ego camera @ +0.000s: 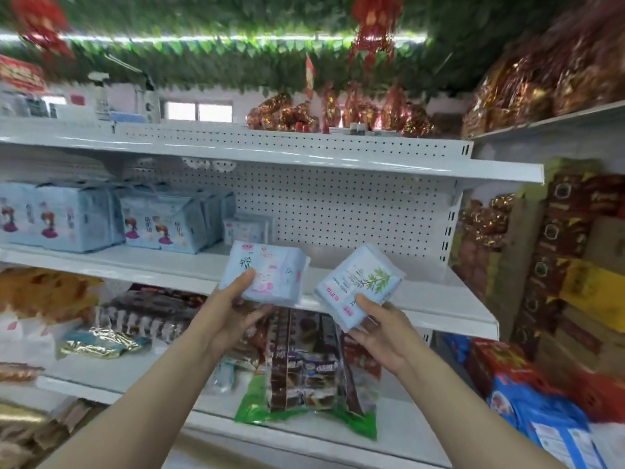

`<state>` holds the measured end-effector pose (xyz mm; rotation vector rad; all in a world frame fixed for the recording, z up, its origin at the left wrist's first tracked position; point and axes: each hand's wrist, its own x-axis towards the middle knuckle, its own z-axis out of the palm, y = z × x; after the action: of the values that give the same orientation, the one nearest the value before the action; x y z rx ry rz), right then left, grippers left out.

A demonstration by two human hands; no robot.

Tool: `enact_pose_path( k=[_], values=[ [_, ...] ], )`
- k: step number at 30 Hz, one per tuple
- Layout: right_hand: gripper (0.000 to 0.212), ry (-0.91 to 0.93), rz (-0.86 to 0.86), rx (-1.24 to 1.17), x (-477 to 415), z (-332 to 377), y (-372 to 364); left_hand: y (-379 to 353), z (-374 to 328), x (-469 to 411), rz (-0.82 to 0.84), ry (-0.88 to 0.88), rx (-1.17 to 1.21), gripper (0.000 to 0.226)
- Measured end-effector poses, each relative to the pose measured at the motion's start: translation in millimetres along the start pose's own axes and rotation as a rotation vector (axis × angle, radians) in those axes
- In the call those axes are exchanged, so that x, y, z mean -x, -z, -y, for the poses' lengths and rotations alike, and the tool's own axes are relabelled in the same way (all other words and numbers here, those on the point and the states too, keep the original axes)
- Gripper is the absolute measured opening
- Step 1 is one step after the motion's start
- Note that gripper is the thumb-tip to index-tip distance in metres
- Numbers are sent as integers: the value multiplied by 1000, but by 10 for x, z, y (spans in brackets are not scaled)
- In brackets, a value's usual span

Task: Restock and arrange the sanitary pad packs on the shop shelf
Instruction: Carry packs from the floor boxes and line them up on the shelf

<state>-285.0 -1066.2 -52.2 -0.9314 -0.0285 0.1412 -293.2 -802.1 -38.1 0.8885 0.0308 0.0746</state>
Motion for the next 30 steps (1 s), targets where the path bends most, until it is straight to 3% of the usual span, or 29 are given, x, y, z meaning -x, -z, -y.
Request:
enact_pose_path(
  k=[5, 8, 12, 18, 22, 27, 30],
  values=[
    [40, 64, -16, 165, -409, -8, -282, 38, -263, -456, -18, -15, -102, 37],
    [54, 94, -48, 182, -720, -36, -488, 129, -433, -796, 42, -6, -125, 30],
    [63, 116, -93, 162, -1125, -89, -723, 349, -648, -1204, 71, 30, -144, 40],
    [70, 184, -141, 165, -1576, -233, -988, 626, -831, -1679, 133, 54, -207, 36],
    [71, 311, -171, 205, -1770, -350, -1103, 799, -903, -1926, 168, 89, -257, 45],
    [78, 395, -240, 263, -1907, -491, -1214, 997, -958, -2121, 244, 124, -253, 81],
    [66, 422, -282, 262, -1938, -553, -1258, 1047, -974, -2186, 251, 139, -227, 53]
  ],
)
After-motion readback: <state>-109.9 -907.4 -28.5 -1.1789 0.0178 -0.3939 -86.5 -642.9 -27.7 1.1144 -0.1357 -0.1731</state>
